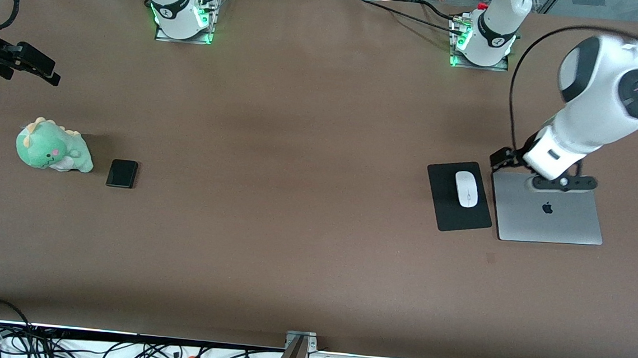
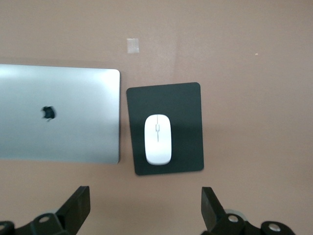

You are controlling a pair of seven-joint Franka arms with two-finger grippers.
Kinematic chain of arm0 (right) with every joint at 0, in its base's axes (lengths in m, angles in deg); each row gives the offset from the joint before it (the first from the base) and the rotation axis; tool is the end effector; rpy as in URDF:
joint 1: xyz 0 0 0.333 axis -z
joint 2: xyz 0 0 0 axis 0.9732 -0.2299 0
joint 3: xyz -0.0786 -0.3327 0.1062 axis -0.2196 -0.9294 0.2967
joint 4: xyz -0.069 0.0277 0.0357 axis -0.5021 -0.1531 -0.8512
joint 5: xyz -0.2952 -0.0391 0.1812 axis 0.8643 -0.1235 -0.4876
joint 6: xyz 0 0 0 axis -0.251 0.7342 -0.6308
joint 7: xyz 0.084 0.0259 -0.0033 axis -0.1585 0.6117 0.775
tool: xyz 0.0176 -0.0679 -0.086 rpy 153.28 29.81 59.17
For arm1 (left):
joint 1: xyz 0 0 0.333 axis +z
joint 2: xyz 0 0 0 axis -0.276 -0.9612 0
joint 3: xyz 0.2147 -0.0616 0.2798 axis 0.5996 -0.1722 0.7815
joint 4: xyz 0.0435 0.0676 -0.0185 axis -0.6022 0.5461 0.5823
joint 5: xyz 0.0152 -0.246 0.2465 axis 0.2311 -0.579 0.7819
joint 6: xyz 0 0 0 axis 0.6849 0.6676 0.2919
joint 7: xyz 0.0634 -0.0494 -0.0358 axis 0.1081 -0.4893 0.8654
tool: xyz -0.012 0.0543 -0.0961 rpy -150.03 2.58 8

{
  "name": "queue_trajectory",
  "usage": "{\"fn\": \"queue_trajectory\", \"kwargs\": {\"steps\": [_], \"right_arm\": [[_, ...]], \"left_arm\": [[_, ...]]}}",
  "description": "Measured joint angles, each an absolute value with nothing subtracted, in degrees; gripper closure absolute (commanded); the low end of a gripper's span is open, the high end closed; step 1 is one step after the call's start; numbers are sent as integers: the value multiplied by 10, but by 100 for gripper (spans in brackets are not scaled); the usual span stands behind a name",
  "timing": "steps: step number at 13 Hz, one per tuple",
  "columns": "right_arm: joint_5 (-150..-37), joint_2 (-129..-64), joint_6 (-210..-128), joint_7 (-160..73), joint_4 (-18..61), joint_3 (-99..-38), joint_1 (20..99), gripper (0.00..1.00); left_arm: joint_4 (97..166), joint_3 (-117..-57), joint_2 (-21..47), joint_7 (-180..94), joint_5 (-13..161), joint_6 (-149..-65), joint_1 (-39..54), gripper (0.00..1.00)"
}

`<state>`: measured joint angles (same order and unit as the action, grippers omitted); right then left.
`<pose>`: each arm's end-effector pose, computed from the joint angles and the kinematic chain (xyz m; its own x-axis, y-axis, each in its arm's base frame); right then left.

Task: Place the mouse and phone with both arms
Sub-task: 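Open the left gripper and lift it away from the mouse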

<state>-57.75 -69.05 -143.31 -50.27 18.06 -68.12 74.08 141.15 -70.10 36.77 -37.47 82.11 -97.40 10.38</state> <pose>0.4835 -0.0202 0.6538 0.9966 -0.0730 -0.0391 -0.0740 -0.9970 -0.0246 0.5163 -0.0623 0.5266 0.9935 0.0917 -0.0673 0.0920 -0.9958 0.0013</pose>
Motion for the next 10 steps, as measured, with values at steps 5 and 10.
{"fn": "queue_trajectory", "kwargs": {"steps": [5, 10], "right_arm": [[-577, -695, -1434, -503, 170, -681, 741, 0], [-577, -696, -1434, -503, 170, -681, 741, 0]], "left_arm": [[1265, -700, 379, -375, 821, -837, 124, 0], [1246, -706, 373, -374, 821, -823, 124, 0]]}}
